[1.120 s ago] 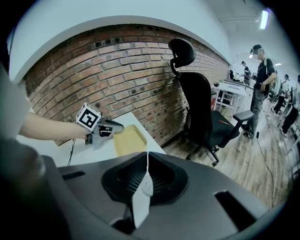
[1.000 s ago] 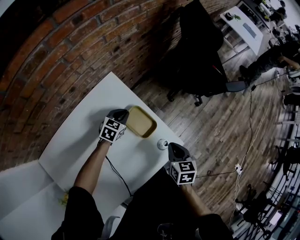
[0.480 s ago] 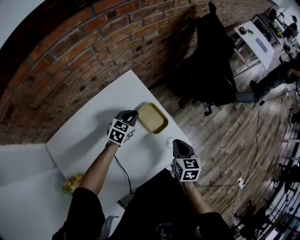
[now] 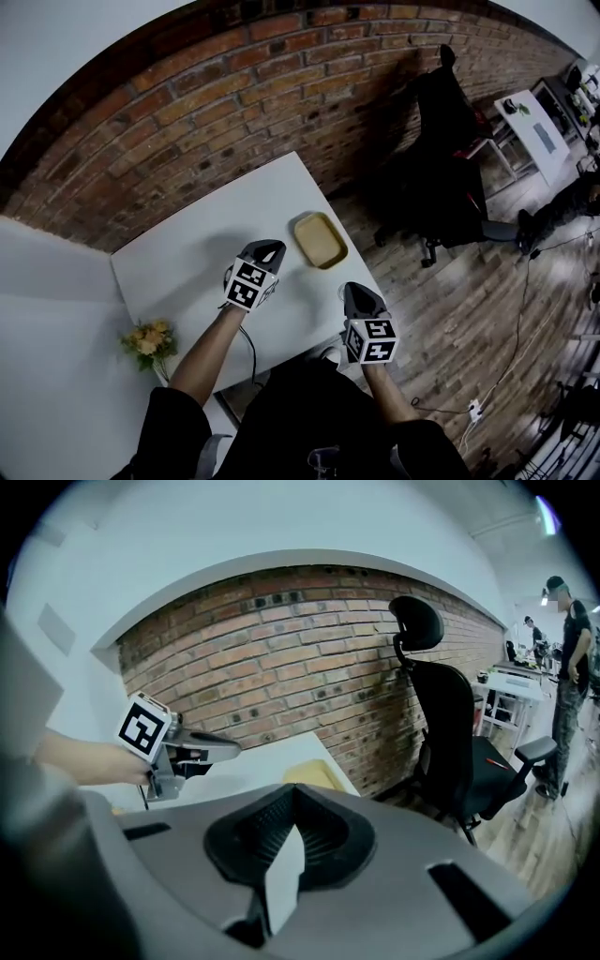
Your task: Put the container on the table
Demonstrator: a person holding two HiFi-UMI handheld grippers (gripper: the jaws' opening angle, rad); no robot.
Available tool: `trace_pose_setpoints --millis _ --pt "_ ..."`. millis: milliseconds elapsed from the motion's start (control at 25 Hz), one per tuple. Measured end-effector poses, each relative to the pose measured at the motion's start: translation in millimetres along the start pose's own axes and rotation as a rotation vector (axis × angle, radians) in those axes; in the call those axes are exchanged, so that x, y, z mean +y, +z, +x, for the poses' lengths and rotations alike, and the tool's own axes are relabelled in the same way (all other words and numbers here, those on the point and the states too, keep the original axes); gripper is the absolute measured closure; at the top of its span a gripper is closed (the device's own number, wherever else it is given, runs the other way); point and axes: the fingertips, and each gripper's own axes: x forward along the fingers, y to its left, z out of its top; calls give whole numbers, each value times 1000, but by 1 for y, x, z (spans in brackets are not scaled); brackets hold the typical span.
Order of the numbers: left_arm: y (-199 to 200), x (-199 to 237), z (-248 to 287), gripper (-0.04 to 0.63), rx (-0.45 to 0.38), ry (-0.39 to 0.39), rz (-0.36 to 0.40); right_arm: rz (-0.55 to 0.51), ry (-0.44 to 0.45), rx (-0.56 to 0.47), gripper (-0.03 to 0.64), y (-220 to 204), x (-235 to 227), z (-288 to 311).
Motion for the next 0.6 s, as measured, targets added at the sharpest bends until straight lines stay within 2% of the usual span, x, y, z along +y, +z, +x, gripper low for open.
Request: trace_pose_setpoints --millis 320,480,600 --pt "2 -37 -65 572 -78 111 -27 -10 76 -54 593 19 28 -11" --pt "2 -51 -93 572 -123 173 -106 -24 110 -81 594 29 42 -16" --pt "-1 -64 -104 572 -152 189 -156 -32 124 -85 594 29 48 -19"
